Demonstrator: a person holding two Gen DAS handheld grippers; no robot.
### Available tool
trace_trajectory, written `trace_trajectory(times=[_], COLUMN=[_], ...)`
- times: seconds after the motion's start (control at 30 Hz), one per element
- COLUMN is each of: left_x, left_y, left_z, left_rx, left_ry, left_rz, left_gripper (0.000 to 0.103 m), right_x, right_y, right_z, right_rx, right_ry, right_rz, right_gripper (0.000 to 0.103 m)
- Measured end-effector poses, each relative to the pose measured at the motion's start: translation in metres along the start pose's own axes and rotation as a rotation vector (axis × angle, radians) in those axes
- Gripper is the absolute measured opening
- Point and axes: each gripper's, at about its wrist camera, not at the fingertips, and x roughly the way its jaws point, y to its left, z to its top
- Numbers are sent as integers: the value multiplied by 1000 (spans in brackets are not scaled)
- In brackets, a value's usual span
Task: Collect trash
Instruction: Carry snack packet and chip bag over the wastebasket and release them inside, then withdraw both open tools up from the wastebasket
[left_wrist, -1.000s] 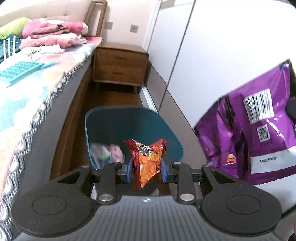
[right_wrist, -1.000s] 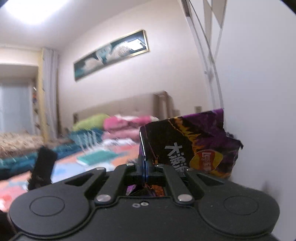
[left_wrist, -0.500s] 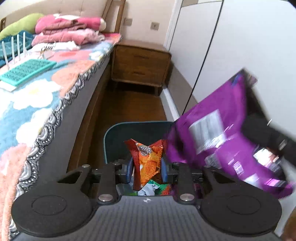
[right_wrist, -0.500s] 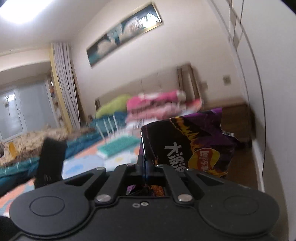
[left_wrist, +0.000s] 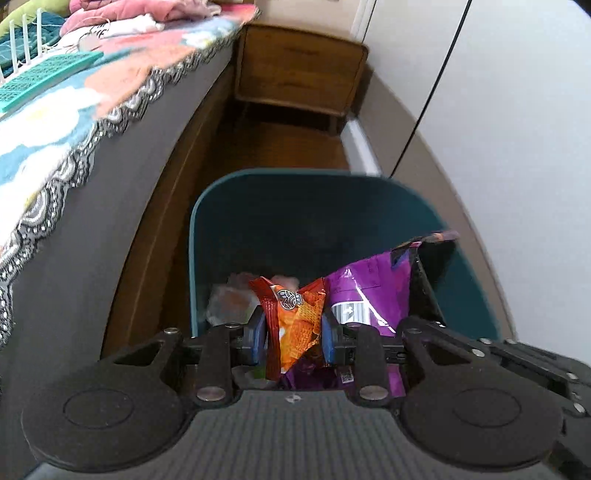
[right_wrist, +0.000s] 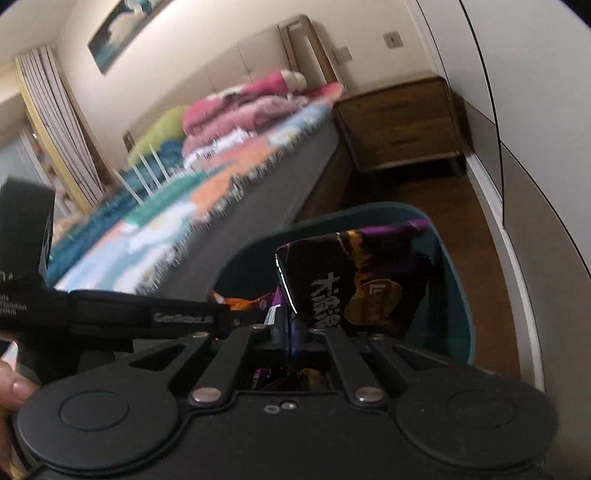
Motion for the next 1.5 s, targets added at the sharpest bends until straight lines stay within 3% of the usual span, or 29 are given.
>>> trace_trajectory(times=[0.17,0.2,0.33,0.37,0.43,0.47,0.7,0.97,1.13,1.23,1.4,1.5], left_x=[13,13,13,12,6,3,-25,-75,-103,-118,-141,-153], left_y=[-12,-14,-16,-16,-17,-15,-8,-11,-18,-20,-29,-32], left_z=[-6,-6,-8,-8,-10,-11,-17,-36,-52,-64,-87,-100], left_rx=[73,82,91,89,80,72,59,62,82,90,146,175], left_ry=[9,12,6,3,-14,-26,-72,-149,-200,-228,-273,-307], left_rz=[59,64,67,68,65,61,27,4,21,20,26,18], left_gripper=[29,29,32,35,56,59,66,67,67,74,74,83], right_x=[7,6,-1,-1,-7,-11,-49,-85,-105,-117,-134,-142], right_y=[16,17,24,27,33,36,45,53,55,54,50,50], right_z=[-5,-4,-7,-6,-7,-9,-9,-12,-16,-20,-25,-27], right_rx=[-99,-110,-200,-221,-264,-297,-343,-348,-342,-332,-295,-275], right_ry=[30,27,21,17,5,-11,-74,-119,-156,-179,-219,-247], right_rz=[-102,-121,-180,-189,-212,-228,-184,-148,-129,-126,-108,-91], right_gripper=[3,11,20,23,48,48,59,64,73,76,85,94])
